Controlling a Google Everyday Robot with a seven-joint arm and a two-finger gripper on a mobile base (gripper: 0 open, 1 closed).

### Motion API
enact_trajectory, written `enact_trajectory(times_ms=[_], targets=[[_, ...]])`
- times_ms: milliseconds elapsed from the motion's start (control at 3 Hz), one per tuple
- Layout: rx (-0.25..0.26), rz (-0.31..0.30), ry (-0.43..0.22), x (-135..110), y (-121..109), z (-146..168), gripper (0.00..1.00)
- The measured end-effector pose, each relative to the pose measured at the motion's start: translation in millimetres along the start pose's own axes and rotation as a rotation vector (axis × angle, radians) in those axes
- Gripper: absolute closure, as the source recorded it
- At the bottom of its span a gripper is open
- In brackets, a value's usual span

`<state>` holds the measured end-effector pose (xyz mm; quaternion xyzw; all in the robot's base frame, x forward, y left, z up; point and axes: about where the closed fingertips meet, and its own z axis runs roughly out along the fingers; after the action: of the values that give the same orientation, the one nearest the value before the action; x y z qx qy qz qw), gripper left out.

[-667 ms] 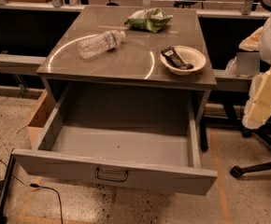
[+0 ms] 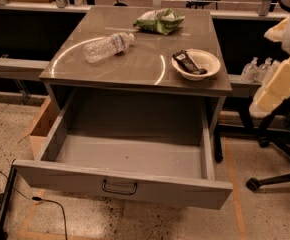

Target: Place green jalapeno chip bag into top drawer

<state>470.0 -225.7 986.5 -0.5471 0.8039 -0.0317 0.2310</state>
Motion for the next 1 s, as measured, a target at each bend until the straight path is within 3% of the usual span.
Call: enact_trajectory(times_ms=[333,667,1000], targets=[[0.122,0.194,-0.193,-5.1,-75.6,9.4,0.00],[0.197,0.311,-0.405,-26.7,-149.0,26.7,0.00],[0.271,0.405,-0.605,-64.1,-229.7,53.2,0.00]])
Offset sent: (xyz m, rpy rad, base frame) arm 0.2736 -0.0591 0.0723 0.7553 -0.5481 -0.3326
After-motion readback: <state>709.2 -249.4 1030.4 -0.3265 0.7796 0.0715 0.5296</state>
